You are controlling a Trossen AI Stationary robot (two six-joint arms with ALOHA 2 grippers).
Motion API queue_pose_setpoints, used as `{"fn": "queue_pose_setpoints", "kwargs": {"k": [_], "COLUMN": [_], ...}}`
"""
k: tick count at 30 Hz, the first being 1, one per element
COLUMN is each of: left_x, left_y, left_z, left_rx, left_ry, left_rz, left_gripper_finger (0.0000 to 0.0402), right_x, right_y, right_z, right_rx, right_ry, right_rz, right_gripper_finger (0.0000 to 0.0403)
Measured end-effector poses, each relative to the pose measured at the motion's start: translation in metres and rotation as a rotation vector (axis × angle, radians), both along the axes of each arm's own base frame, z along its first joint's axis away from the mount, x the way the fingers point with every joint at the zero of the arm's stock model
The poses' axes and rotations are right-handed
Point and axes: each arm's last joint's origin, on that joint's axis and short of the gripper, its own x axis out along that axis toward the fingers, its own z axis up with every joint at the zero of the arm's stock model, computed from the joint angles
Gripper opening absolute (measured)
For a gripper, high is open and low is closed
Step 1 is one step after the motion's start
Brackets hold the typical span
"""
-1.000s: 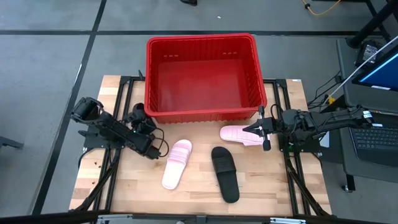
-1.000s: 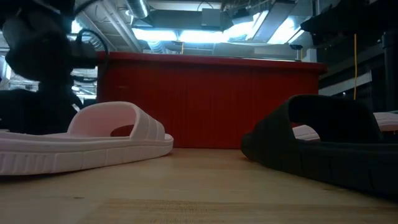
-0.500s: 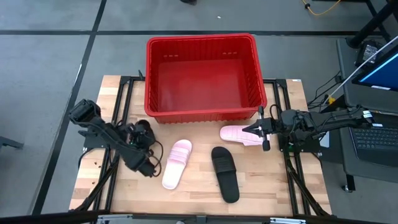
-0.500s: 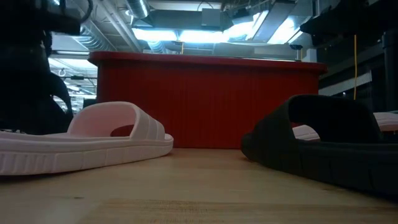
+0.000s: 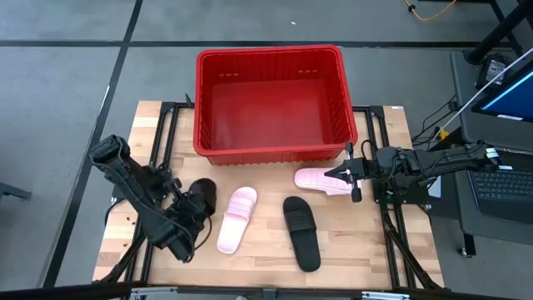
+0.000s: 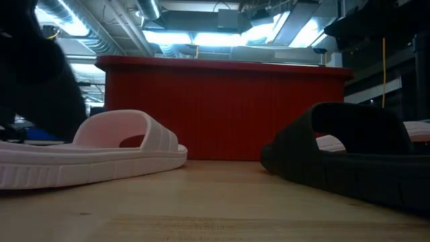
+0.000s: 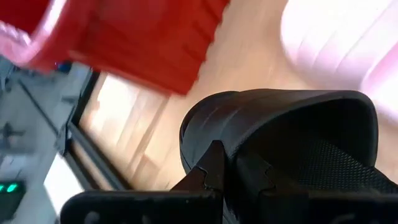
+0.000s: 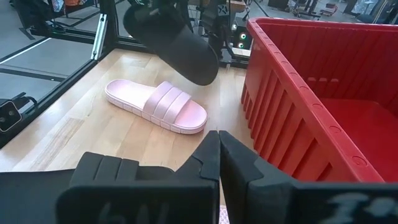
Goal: Pick and place slides into bin
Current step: Put the top black slipper into the red bin
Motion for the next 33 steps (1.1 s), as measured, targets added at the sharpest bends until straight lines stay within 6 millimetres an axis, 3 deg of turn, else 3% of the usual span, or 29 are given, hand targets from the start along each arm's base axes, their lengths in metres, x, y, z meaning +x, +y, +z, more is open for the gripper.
{"fn": "queue_pose_setpoints", "kwargs": {"k": [9, 25, 30, 33], "left_x": [0.000, 0.014, 0.021, 0.029], "left_y": [-0.012, -0.018, -0.014, -0.005], "left_z": [0.017, 0.055, 0.064, 0.064], "left_rx": [-0.012, 0.310, 0.493, 0.510], "left_ry": [-0.050, -0.407, -0.628, -0.636], "left_rz": [-0.087, -0.309, -0.333, -0.288], "left_gripper_finger": [0.0003, 0.0003, 0.0003, 0.0003], "right_x": [0.000, 0.000, 0.002, 0.002], "right_y": [0.000, 0.000, 0.000, 0.000], "right_z": [0.000, 0.001, 0.009, 0.012], "right_rx": [0.003, 0.005, 0.003, 0.006], "right_ry": [0.000, -0.010, -0.091, -0.128], "right_rz": [-0.001, 0.000, 0.003, 0.003], "right_gripper_finger": [0.0006, 0.0006, 0.0006, 0.0006]}}
